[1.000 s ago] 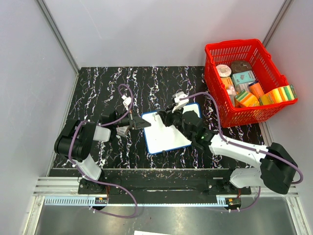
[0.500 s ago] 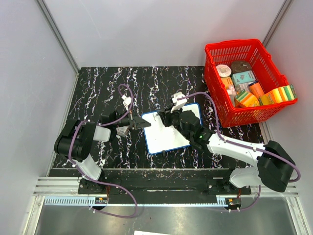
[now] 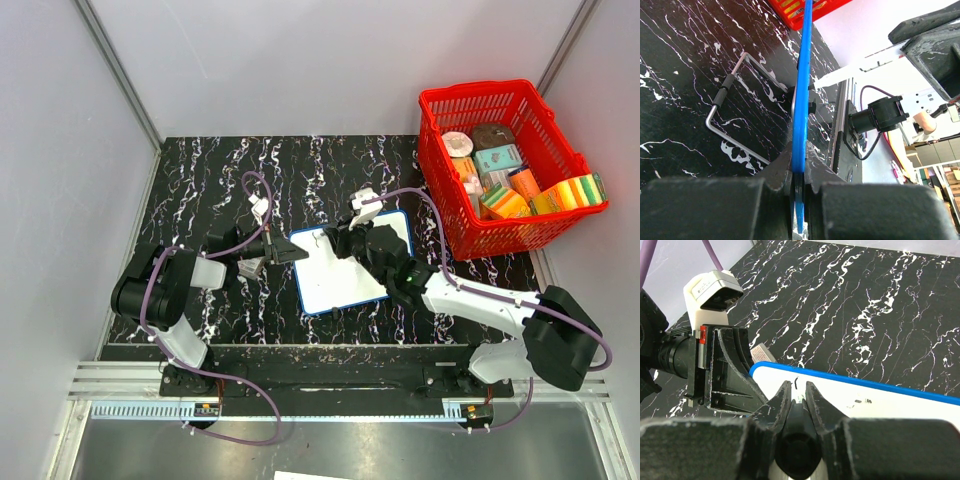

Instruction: Write a sentence on the whiteboard

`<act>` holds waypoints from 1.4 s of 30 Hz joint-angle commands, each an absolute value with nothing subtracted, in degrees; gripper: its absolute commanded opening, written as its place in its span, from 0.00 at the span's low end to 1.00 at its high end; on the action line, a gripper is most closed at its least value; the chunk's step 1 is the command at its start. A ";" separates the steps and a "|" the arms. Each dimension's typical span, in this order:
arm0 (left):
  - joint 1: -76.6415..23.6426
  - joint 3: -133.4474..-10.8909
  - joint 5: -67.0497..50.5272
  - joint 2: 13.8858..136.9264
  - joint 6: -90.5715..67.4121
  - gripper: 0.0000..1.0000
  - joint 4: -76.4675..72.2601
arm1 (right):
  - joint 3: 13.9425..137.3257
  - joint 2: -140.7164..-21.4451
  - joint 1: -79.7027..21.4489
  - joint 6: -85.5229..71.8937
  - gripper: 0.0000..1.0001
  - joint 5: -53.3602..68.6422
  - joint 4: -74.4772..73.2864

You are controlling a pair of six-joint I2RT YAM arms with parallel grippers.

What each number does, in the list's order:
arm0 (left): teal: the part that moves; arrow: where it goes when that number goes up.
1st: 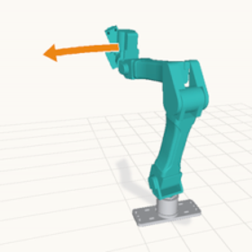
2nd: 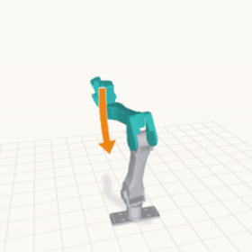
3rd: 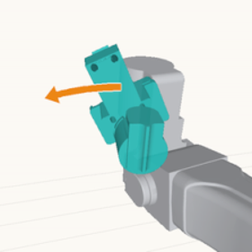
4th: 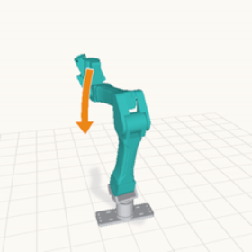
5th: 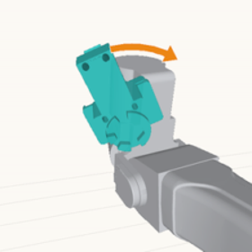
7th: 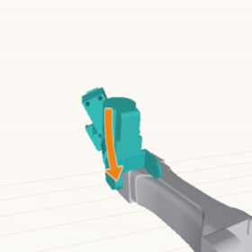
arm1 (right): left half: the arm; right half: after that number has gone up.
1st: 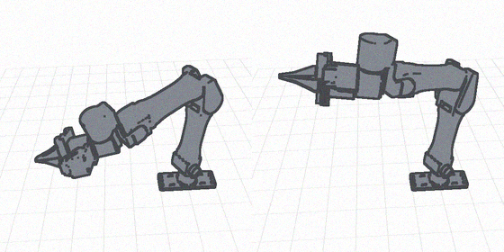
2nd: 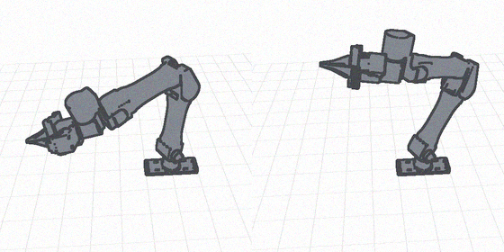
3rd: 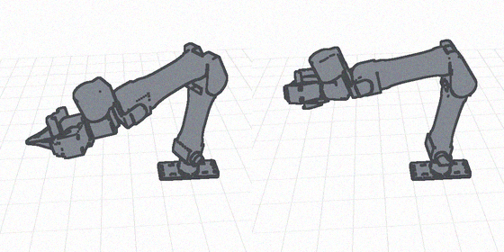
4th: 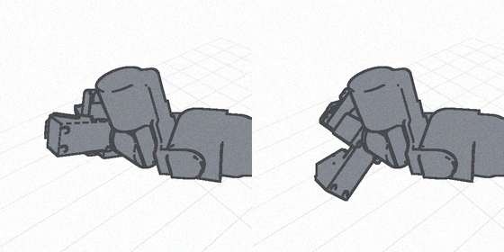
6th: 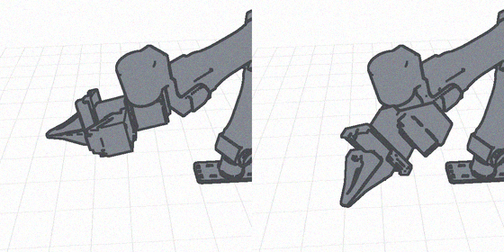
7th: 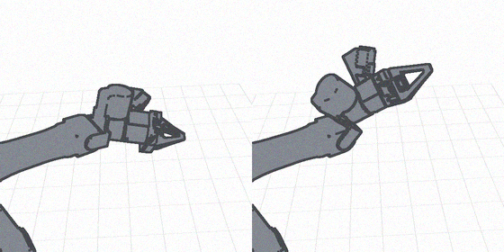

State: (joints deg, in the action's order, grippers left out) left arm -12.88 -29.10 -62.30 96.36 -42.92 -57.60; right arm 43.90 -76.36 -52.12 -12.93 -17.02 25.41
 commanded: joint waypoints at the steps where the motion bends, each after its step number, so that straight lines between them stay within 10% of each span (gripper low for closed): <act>1: -12.92 -29.88 -60.82 96.06 -38.06 0.00 -57.74 | 43.51 -77.08 -51.86 -13.27 0.00 -18.72 26.37; 42: -12.92 -30.15 -60.64 96.06 -37.53 0.00 -56.87 | 43.86 -72.86 -49.48 -13.27 0.00 -20.66 27.24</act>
